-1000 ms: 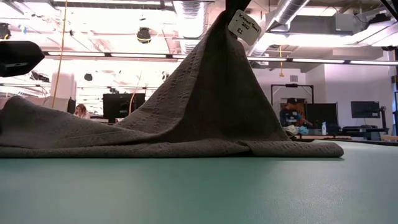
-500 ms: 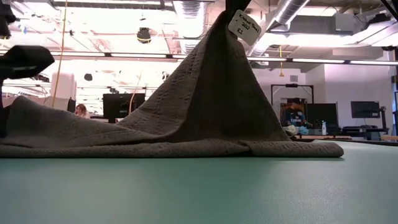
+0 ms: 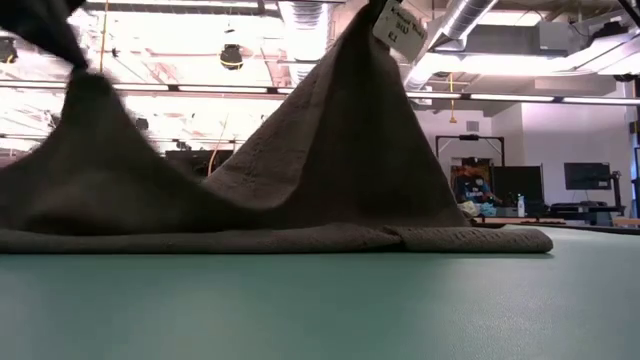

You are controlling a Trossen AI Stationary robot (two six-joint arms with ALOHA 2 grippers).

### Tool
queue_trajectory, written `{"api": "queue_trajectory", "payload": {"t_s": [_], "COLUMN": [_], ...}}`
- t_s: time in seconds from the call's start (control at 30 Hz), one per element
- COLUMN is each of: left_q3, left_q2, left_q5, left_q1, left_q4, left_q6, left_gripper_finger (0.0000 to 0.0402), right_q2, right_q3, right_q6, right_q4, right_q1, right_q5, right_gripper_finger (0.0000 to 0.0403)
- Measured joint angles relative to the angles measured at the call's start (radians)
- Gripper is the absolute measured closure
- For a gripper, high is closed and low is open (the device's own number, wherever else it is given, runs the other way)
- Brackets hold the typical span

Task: Roll towel
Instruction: Fold the gray towel

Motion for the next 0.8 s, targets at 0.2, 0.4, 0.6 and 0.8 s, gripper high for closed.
{"api": "queue_trajectory", "payload": {"t_s": [0.2,0.4,0.6,0.8], "left_q3": [0.072,0.071,0.071,0.071], "left_q2": [-0.1,-0.198,-0.263,-0.282], "left_q5": [-0.142,-0.164,-0.161,-0.156], "left_q1": [0.045,0.117,0.146,0.146], "left_q4": [-0.185,-0.309,-0.361,-0.347], "left_q6": [-0.092,-0.131,-0.173,-0.149], "left_gripper_finger": [0.0401,0.0402,0.0401,0.0401], "right_q2": [-0.026,-0.053,-0.067,-0.067], "right_q3": [0.0,0.0,0.0,0.0], "right_q6": [0.088,0.204,0.405,0.738], "right_q4": [0.002,0.0,0.0,0.0], "right_q1": [0.036,0.078,0.185,0.361], "right_q5": [-0.001,-0.001,-0.057,-0.055], "right_gripper_finger": [0.0385,0.0386,0.0386,0.0387]}}
